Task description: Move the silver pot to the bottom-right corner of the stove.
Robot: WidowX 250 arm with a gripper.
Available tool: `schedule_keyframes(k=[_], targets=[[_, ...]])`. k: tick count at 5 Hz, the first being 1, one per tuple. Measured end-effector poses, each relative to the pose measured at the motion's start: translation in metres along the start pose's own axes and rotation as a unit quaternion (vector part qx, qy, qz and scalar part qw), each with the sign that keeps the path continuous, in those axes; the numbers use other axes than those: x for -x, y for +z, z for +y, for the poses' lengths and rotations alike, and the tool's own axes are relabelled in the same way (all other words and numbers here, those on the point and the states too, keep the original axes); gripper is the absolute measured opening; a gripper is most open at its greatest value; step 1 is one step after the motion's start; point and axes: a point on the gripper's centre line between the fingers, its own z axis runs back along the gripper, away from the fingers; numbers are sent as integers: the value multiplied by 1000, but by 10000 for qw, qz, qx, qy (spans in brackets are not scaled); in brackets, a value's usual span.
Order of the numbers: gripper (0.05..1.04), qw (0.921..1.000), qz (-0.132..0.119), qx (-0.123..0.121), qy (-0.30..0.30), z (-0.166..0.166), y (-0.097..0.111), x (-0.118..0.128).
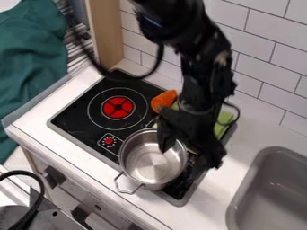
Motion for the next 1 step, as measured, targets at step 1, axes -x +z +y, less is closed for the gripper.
schedule_keyframes(k=[1], targets=[[1007, 9988, -370, 13, 326, -1, 18, -3]])
